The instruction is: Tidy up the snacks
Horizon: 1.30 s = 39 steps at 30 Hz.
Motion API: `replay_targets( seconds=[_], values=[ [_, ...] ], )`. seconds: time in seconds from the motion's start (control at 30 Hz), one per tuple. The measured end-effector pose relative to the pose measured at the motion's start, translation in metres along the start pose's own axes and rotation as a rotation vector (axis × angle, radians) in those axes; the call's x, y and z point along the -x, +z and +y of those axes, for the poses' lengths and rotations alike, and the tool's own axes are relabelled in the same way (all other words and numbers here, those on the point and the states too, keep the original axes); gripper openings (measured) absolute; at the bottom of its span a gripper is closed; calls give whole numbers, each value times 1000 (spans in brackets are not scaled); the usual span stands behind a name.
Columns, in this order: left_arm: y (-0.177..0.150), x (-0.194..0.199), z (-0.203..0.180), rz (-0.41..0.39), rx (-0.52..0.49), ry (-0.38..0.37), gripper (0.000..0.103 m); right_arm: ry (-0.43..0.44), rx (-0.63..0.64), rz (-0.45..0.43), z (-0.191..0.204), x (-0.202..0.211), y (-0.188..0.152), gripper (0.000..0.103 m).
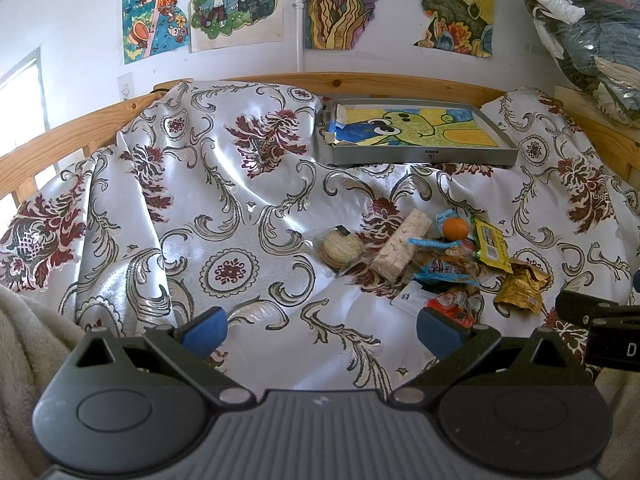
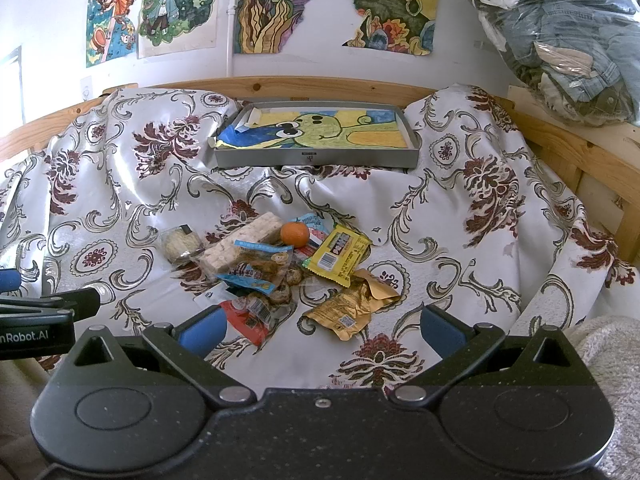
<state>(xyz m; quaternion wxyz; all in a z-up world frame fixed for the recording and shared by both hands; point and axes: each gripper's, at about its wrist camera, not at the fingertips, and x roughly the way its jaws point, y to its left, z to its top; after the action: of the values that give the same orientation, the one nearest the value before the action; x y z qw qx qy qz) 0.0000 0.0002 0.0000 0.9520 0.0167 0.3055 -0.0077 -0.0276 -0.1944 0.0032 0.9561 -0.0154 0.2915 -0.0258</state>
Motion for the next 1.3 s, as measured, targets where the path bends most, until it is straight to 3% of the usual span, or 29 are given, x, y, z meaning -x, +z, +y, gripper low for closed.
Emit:
replay_targets(
  seconds=[0.63,0.97,1.3],
  values=[
    [-3,-6,-1,19,-2,5,103,23,6,4,0,0,5,102],
    [16,-23,-1,62,-5,-10,103,98,-66,22,-14,-16,24,102],
    [40,-55,-2,114,-22,-34,103,116,-24,25,-28,-38,48,102]
  ],
)
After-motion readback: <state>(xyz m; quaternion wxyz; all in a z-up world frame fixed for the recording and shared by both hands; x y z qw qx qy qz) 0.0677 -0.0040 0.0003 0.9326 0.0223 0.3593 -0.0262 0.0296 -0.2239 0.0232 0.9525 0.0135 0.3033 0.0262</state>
